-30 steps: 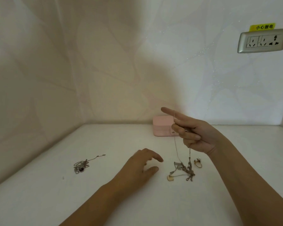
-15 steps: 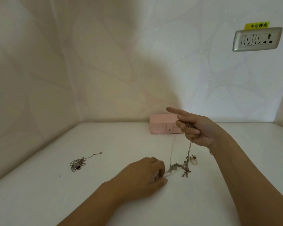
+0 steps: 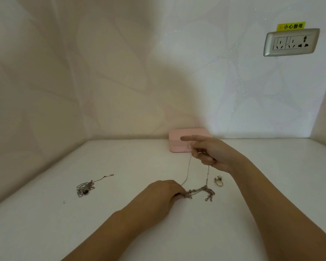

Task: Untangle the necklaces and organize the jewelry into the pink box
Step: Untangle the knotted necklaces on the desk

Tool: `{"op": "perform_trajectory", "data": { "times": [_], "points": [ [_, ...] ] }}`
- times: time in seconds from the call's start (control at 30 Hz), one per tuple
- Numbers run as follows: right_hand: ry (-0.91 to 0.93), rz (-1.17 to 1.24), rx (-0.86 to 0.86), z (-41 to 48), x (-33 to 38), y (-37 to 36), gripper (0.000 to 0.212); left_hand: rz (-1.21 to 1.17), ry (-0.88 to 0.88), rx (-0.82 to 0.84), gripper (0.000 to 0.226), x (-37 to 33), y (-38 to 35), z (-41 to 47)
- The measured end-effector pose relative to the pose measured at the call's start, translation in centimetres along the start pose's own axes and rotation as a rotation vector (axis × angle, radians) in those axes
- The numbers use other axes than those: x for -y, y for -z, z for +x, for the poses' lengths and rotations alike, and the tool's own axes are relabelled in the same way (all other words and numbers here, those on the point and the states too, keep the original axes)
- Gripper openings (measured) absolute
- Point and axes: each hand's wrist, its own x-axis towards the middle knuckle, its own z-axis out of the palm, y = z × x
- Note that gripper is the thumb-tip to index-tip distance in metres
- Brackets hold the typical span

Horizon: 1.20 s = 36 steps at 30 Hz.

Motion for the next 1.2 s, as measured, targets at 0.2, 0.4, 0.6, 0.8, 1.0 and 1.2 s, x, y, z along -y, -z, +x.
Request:
{"op": "perform_trajectory", "data": {
  "times": [0.2, 0.4, 0.6, 0.8, 1.0, 1.2],
  "points": [
    [-0.063, -0.299, -0.288, 1.5, -2.6, 0.0, 0.022, -0.007, 0.121, 0.163, 0.041, 0.8, 0.4, -0.8],
    [-0.055, -0.876, -0.387, 2.3, -3.9, -1.0, 0.026, -0.022, 0.166, 0.376, 0.059, 1.1, 0.3, -1.2],
    [0.033, -0.871, -0.099, 0.6, -1.2, -2.8, 0.015, -0.032, 0.204, 0.405, 0.065, 0.9, 0.4, -1.2],
    [-0.07, -0.968, 0.126, 0.2, -1.4, -3.8, 0.005, -0.034, 0.246, 0.413, 0.069, 0.6, 0.7, -1.3],
    [-0.167, -1.149, 0.14, 0.1, -1.5, -3.7, 0.021, -0.034, 0.314, 0.441, 0.074, -0.6, 1.5, -1.7],
    [-0.081, -1.07, 0.188, -0.4, -1.1, -4.3, 0.021, -0.022, 0.329, 0.467, 0.078, -0.8, 1.7, -2.0]
  ]
}}
